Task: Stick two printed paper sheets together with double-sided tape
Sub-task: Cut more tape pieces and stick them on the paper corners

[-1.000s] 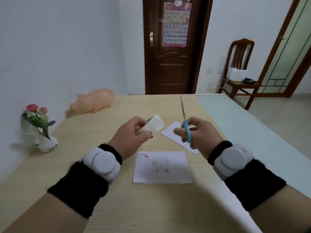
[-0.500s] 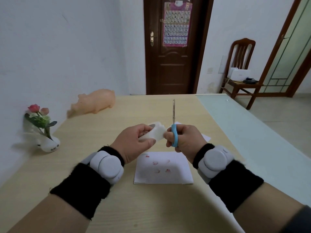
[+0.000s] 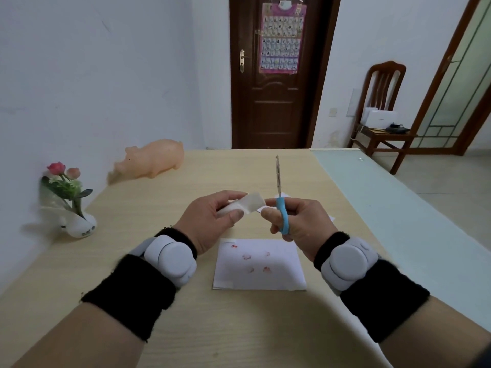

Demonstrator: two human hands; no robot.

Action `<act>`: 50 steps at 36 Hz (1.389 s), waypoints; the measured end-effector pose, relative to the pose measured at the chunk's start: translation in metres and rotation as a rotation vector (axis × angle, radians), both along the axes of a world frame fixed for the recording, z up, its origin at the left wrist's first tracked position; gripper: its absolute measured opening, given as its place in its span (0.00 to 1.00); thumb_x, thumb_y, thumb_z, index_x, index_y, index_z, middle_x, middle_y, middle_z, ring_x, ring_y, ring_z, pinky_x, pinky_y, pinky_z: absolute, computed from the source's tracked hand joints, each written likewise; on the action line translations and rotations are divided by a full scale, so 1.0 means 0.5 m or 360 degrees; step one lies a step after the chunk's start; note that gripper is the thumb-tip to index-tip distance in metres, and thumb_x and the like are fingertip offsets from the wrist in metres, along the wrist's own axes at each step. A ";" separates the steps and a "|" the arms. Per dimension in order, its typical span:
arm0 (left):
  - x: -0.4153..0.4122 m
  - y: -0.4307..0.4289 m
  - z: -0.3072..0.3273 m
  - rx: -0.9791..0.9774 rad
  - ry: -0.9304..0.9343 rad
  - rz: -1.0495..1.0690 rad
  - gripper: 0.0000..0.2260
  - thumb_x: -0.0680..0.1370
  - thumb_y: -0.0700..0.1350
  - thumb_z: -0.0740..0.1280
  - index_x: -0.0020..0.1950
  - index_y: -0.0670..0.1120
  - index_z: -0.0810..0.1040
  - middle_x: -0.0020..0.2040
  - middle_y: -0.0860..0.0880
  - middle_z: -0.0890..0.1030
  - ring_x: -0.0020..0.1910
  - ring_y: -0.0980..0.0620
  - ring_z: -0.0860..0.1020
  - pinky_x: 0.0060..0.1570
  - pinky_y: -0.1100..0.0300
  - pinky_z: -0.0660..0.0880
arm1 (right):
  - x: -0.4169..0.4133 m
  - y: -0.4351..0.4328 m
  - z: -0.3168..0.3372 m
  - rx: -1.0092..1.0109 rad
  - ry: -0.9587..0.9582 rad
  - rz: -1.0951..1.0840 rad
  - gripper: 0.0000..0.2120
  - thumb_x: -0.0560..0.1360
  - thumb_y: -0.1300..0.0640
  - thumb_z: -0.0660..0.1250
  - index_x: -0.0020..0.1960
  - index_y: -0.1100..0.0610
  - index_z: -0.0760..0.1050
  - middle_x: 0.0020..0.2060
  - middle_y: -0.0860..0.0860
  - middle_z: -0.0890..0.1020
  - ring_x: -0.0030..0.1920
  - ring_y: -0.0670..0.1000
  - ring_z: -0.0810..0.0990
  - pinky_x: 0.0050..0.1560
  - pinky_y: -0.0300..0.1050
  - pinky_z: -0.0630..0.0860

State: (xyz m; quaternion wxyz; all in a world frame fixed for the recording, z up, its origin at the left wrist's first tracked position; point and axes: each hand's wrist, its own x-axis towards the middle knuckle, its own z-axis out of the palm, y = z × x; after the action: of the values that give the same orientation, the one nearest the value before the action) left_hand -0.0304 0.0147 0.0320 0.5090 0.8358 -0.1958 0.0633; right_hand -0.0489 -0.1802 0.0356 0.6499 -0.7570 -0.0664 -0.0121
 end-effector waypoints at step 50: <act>0.007 0.015 0.020 0.0031 0.0077 -0.0144 0.13 0.70 0.49 0.66 0.54 0.57 0.77 0.36 0.56 0.82 0.31 0.61 0.79 0.39 0.74 0.72 | -0.007 -0.015 0.013 -0.0731 0.0161 0.0561 0.22 0.65 0.35 0.69 0.37 0.55 0.76 0.27 0.48 0.79 0.24 0.43 0.69 0.32 0.35 0.69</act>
State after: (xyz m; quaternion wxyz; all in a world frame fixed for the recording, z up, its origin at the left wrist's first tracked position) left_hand -0.0267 0.0220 0.0420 0.5077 0.8323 -0.2217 0.0181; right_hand -0.0523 -0.1878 0.0421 0.4560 -0.8608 -0.1653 0.1541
